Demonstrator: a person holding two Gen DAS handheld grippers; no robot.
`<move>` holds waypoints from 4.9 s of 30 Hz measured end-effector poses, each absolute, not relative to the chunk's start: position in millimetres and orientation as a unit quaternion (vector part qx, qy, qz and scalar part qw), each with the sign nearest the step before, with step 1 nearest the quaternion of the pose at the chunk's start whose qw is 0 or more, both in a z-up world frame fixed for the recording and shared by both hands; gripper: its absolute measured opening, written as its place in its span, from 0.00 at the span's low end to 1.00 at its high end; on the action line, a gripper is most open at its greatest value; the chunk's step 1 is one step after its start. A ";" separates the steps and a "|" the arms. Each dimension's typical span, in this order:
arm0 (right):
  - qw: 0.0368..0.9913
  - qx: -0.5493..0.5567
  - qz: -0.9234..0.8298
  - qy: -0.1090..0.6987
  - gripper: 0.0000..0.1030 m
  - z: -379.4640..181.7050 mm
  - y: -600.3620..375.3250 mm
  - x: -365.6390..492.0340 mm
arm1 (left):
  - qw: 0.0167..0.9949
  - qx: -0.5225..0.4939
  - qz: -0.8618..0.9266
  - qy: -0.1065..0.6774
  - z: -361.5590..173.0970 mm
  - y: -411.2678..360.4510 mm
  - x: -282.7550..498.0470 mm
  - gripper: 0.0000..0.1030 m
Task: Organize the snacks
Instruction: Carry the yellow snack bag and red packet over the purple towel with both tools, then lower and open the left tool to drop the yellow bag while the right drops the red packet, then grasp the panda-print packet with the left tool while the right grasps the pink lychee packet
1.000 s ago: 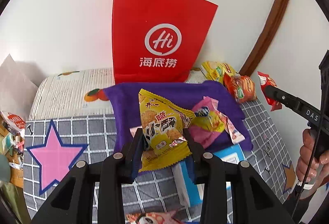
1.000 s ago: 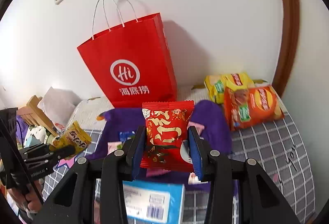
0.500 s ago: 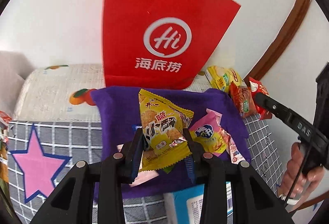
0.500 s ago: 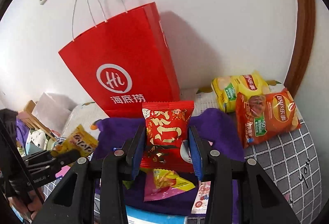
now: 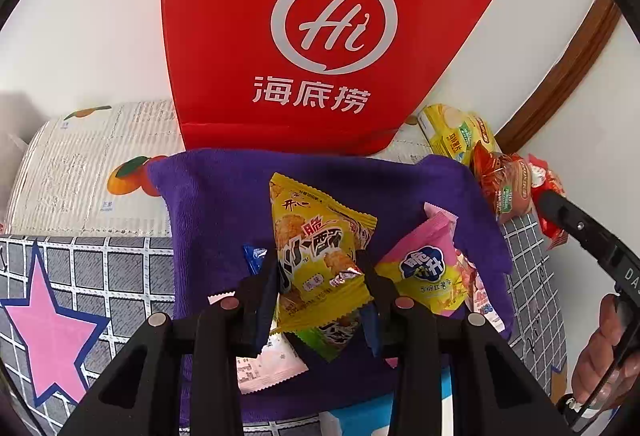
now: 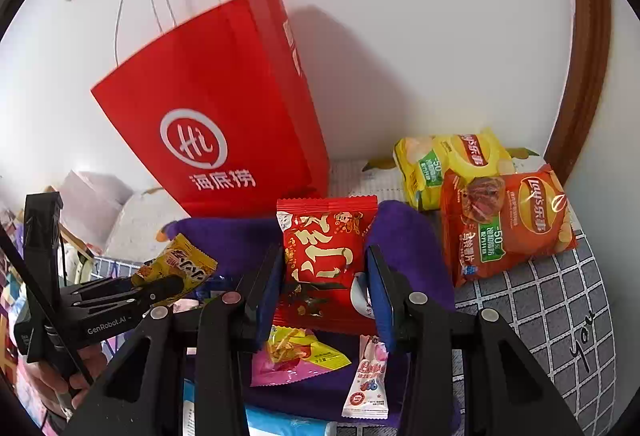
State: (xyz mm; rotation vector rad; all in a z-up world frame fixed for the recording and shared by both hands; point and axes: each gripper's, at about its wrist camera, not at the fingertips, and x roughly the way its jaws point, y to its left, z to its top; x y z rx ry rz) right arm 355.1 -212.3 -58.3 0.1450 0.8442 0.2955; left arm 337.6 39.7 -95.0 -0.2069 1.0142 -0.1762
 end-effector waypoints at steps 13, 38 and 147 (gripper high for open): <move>0.890 0.063 0.145 0.427 0.40 -78.0 -200.2 365.7 | 0.866 -0.085 -0.082 0.486 -97.7 34.0 336.7 0.33; 0.842 0.055 0.139 0.519 0.40 -121.9 -190.2 387.9 | 0.858 -0.095 -0.082 0.498 -99.5 39.0 338.6 0.33; 0.900 0.058 0.142 0.408 0.51 -45.1 -190.3 282.8 | 0.886 -0.115 -0.093 0.439 -46.4 50.8 310.5 0.48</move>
